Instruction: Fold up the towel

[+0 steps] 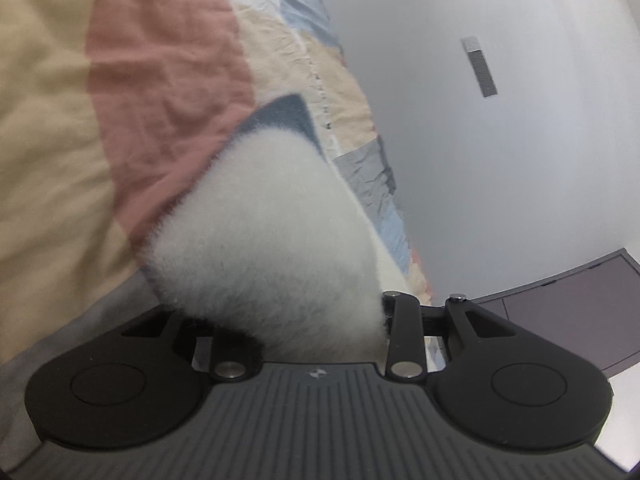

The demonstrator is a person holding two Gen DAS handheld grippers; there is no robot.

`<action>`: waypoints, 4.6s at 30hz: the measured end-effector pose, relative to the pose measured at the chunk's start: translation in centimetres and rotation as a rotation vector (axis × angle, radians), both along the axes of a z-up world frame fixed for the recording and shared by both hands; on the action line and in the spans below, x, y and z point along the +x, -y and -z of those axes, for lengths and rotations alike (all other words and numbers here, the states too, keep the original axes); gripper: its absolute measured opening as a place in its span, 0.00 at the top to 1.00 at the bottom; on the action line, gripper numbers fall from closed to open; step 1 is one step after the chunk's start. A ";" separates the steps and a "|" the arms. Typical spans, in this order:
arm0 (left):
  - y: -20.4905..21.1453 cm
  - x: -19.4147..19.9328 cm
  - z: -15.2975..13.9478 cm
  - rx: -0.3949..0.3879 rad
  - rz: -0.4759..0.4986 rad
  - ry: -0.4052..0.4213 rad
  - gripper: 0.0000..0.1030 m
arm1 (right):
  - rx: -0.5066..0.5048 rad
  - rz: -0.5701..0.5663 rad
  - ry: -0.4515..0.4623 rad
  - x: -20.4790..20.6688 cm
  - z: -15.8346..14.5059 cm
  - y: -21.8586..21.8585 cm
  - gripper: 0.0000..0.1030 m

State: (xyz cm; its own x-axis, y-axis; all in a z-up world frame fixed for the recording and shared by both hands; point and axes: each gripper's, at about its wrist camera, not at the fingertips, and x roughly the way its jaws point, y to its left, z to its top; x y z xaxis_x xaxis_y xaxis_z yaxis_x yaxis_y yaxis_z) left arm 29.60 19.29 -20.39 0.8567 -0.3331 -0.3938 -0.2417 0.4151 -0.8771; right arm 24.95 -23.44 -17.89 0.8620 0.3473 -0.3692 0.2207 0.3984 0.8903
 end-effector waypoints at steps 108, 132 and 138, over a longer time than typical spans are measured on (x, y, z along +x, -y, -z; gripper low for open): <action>25.1 -4.1 -23.4 0.804 0.597 0.398 0.33 | -0.752 0.155 0.259 -13.9 -20.7 15.2 0.36; 22.4 -22.8 -25.4 0.951 0.518 0.565 0.33 | -0.976 0.075 0.439 -26.4 -25.8 5.1 0.36; 22.1 -24.1 -24.0 0.945 0.531 0.566 0.33 | -1.004 0.044 0.400 -27.4 -23.9 3.8 0.36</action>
State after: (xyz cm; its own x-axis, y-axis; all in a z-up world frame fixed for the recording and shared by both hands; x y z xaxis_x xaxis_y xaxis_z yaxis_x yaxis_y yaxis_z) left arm 5.54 -2.80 3.58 0.8304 -0.4781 -0.2862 0.4694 0.8769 -0.1029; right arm -2.46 -27.20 6.01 0.9875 0.0092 -0.1574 0.0183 0.9848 0.1726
